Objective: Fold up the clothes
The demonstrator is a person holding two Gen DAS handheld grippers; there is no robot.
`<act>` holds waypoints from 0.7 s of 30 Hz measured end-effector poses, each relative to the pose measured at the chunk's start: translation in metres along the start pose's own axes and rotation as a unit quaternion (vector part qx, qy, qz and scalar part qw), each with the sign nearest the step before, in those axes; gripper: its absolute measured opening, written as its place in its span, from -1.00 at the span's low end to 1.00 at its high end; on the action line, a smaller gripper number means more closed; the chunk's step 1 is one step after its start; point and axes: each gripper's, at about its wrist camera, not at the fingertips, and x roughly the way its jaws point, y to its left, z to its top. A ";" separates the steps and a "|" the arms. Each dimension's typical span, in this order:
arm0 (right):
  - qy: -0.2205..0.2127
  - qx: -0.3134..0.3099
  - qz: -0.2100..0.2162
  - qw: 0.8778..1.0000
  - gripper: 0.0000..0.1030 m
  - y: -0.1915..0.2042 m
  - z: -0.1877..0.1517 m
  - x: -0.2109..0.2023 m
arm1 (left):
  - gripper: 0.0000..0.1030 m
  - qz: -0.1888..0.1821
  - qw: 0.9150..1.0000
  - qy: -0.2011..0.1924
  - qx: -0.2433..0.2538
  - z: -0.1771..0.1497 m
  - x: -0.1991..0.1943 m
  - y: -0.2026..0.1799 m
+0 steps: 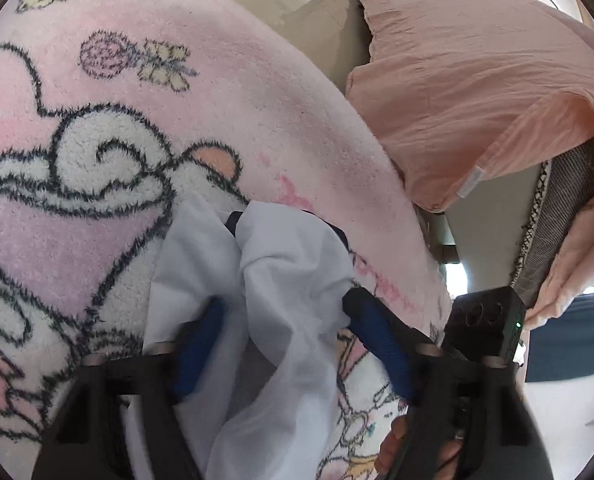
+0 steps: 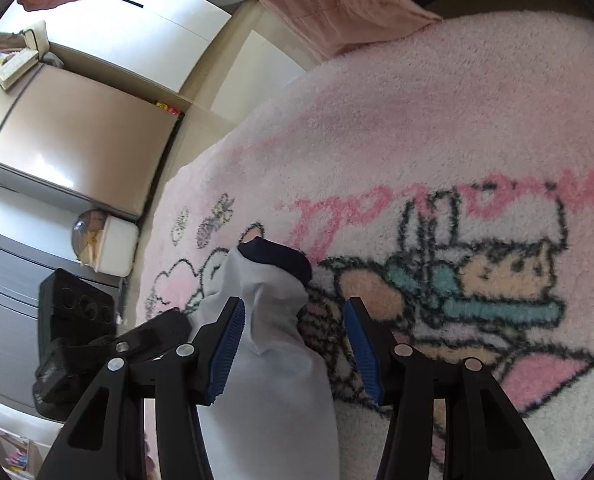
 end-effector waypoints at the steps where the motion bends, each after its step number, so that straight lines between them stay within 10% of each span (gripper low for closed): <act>1: -0.003 -0.002 0.004 1.000 0.00 0.000 0.000 0.000 | -0.52 0.012 1.000 -0.001 -0.003 -0.001 0.002 0.002; 4: 0.001 -0.029 -0.019 0.999 -0.03 0.007 0.001 0.006 | -0.75 0.016 1.000 0.001 -0.007 -0.002 0.004 0.007; 9: 0.003 -0.098 -0.071 0.993 -0.92 0.022 -0.002 0.013 | -0.89 0.022 1.000 0.001 0.007 -0.004 0.003 0.006; 21: 0.010 -0.112 -0.101 0.988 -0.92 0.023 0.002 0.017 | -0.91 0.012 1.000 0.008 0.007 0.001 -0.003 0.014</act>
